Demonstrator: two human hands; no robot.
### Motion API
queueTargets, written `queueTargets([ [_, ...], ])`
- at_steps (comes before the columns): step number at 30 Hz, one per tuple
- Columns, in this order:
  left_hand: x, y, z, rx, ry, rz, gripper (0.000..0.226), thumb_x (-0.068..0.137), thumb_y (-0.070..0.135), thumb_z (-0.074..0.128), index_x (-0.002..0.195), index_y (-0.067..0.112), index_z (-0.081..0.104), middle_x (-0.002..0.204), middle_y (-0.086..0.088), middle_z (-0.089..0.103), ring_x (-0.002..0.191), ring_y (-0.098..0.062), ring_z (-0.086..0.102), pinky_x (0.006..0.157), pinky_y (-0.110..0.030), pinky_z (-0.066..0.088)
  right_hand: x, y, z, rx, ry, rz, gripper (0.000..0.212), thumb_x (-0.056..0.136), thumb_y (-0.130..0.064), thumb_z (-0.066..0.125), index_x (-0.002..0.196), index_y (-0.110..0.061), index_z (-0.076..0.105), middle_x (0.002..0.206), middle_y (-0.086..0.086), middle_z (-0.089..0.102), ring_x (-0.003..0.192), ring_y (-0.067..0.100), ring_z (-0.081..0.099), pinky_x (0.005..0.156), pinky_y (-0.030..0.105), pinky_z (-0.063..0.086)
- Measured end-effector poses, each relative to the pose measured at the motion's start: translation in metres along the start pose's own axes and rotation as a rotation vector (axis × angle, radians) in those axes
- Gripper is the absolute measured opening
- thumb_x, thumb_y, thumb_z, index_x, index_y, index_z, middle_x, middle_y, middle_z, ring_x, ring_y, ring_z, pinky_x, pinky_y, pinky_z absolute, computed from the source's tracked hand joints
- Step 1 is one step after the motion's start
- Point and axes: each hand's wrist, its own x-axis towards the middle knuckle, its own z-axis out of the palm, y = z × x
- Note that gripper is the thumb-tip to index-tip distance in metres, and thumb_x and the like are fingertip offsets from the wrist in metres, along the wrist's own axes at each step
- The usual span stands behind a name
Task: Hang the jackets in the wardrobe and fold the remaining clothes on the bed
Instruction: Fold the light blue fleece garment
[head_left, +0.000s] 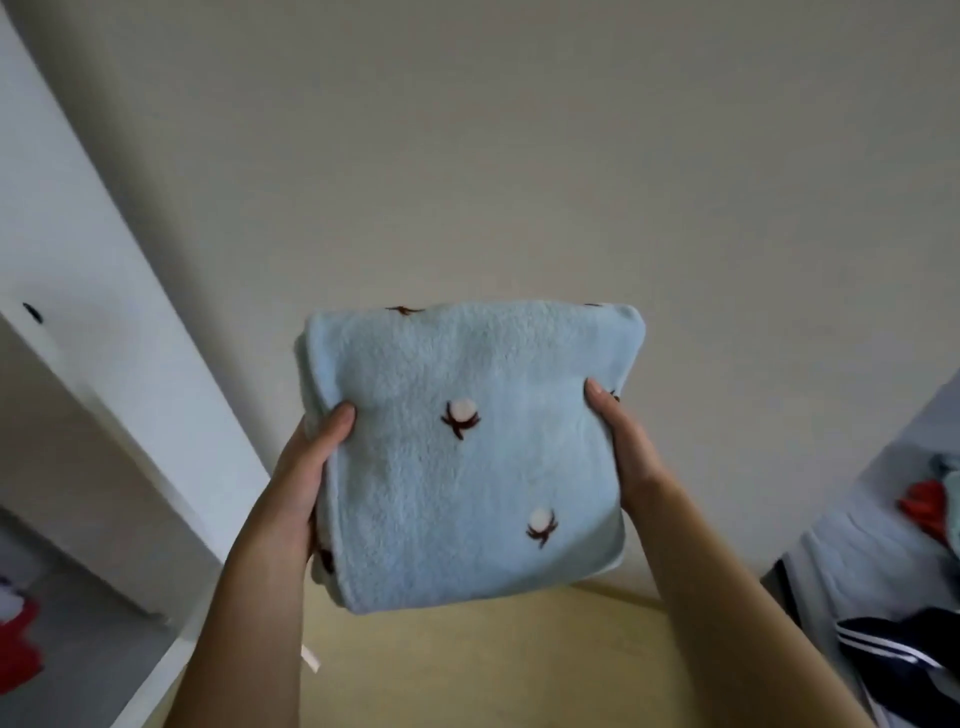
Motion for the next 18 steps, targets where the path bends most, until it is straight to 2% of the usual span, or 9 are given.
queueTargets([
  [4, -0.023, 0.025, -0.059, -0.048, 0.142, 0.078, 0.062, 0.069, 0.053, 0.072, 0.125, 0.028, 0.059, 0.118, -0.005, 0.067, 0.106, -0.026, 0.066, 0.075, -0.038, 0.055, 0.04, 0.014, 0.066, 0.033, -0.191, 0.051, 0.04, 0.085, -0.033, 0.053, 0.117, -0.012, 0.063, 0.112, 0.013, 0.069, 0.102, 0.029, 0.067, 0.077, 0.036, 0.056],
  [7, -0.041, 0.047, -0.097, -0.08, 0.324, 0.186, 0.046, 0.076, 0.039, 0.064, 0.119, 0.024, 0.062, 0.109, -0.003, 0.071, 0.097, -0.024, 0.069, 0.064, -0.03, 0.057, 0.071, 0.024, 0.12, 0.045, -0.357, 0.121, 0.05, 0.082, -0.03, 0.052, 0.128, -0.009, 0.052, 0.115, 0.014, 0.067, 0.104, 0.031, 0.065, 0.081, 0.041, 0.055],
  [10, -0.06, 0.073, -0.133, -0.092, 0.489, 0.277, 0.05, 0.074, 0.032, 0.061, 0.123, 0.019, 0.06, 0.111, -0.008, 0.07, 0.096, -0.028, 0.068, 0.071, -0.038, 0.059, 0.102, 0.036, 0.18, 0.071, -0.583, 0.201, 0.055, 0.08, -0.031, 0.059, 0.131, -0.01, 0.05, 0.119, 0.015, 0.065, 0.107, 0.033, 0.063, 0.085, 0.044, 0.053],
  [12, -0.075, 0.093, -0.158, -0.087, 0.566, 0.354, 0.051, 0.075, 0.03, 0.061, 0.124, 0.019, 0.059, 0.112, -0.01, 0.069, 0.098, -0.031, 0.067, 0.077, -0.042, 0.058, 0.121, 0.047, 0.225, 0.115, -0.734, 0.256, 0.064, 0.07, -0.033, 0.077, 0.126, -0.01, 0.055, 0.117, 0.016, 0.065, 0.105, 0.034, 0.064, 0.084, 0.045, 0.054],
  [14, -0.088, 0.114, -0.183, -0.051, 0.652, 0.423, 0.051, 0.075, 0.029, 0.061, 0.126, 0.023, 0.058, 0.112, -0.007, 0.07, 0.098, -0.029, 0.068, 0.078, -0.042, 0.057, 0.138, 0.058, 0.27, 0.117, -0.865, 0.308, 0.071, 0.059, -0.036, 0.087, 0.12, -0.01, 0.061, 0.115, 0.017, 0.066, 0.101, 0.034, 0.065, 0.082, 0.046, 0.055],
  [16, -0.097, 0.135, -0.207, 0.03, 0.756, 0.479, 0.056, 0.076, 0.029, 0.06, 0.132, 0.023, 0.052, 0.111, -0.002, 0.07, 0.097, -0.025, 0.068, 0.077, -0.038, 0.056, 0.152, 0.067, 0.313, 0.086, -0.932, 0.332, 0.068, 0.059, -0.038, 0.085, 0.117, -0.01, 0.065, 0.112, 0.016, 0.067, 0.097, 0.034, 0.067, 0.079, 0.044, 0.056],
  [18, -0.106, 0.154, -0.228, 0.1, 0.867, 0.519, 0.056, 0.075, 0.03, 0.059, 0.13, 0.024, 0.051, 0.106, 0.002, 0.071, 0.091, -0.019, 0.07, 0.069, -0.032, 0.057, 0.166, 0.075, 0.353, 0.06, -0.948, 0.342, 0.062, 0.067, -0.038, 0.074, 0.121, -0.01, 0.061, 0.11, 0.016, 0.068, 0.095, 0.033, 0.068, 0.075, 0.042, 0.057],
])
